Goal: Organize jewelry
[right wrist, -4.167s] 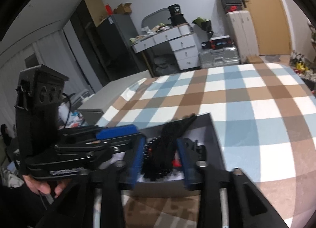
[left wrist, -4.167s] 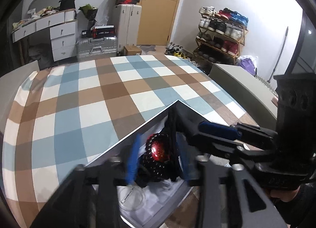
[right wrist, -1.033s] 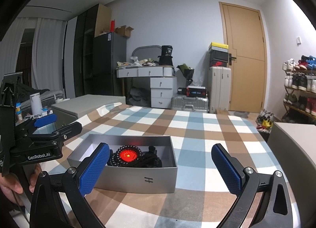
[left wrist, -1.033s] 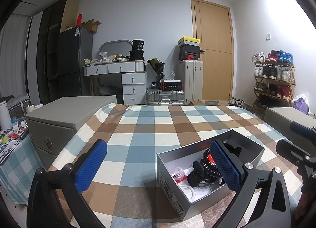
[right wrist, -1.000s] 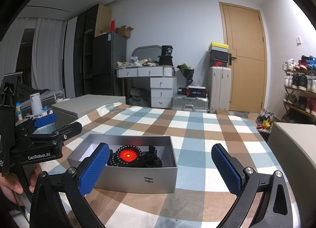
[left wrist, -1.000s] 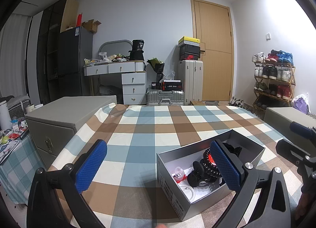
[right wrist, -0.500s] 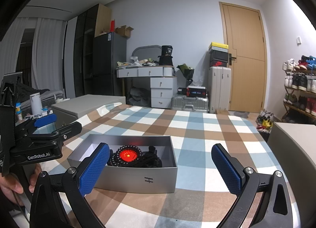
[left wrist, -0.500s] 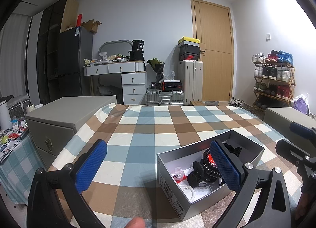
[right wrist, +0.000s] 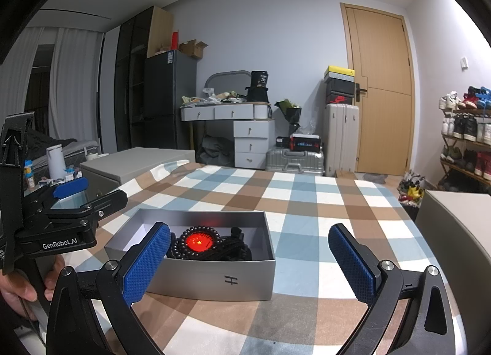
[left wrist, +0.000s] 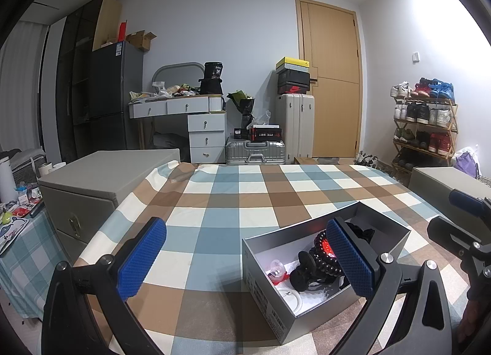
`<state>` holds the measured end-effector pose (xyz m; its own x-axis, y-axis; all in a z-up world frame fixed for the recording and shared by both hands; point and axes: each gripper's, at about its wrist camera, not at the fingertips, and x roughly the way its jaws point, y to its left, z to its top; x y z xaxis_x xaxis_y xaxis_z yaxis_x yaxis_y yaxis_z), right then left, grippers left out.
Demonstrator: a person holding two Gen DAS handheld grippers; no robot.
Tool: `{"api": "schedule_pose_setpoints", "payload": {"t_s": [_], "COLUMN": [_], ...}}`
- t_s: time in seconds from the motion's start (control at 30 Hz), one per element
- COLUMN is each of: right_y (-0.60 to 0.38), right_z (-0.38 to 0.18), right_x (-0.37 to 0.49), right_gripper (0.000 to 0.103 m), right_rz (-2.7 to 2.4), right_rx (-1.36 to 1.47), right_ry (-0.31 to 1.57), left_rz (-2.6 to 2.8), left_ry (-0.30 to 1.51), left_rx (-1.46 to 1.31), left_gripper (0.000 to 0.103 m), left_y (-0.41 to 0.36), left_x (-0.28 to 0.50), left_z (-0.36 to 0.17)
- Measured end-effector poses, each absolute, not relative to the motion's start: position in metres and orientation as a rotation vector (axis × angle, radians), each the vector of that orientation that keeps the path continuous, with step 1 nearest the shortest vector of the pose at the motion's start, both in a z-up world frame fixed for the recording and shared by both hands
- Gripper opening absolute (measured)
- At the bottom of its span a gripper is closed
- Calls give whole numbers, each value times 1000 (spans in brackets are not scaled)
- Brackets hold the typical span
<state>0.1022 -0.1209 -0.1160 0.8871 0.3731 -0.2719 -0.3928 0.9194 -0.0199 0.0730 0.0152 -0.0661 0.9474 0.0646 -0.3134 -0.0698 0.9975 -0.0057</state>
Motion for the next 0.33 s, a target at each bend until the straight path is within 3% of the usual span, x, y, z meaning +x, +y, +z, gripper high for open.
{"api": "schedule_pose_setpoints", "payload": {"t_s": [0.33], "right_y": [-121], "right_z": [-116], "right_x": [102], "right_gripper": [103], "right_rz": [399], "right_rx": [-75], "right_ry": [267], "left_rz": [67], "left_ry": [320], "left_rx": [-16], "left_gripper": [102], "left_y": [14], "left_x": [73], "left_z": [-67]}}
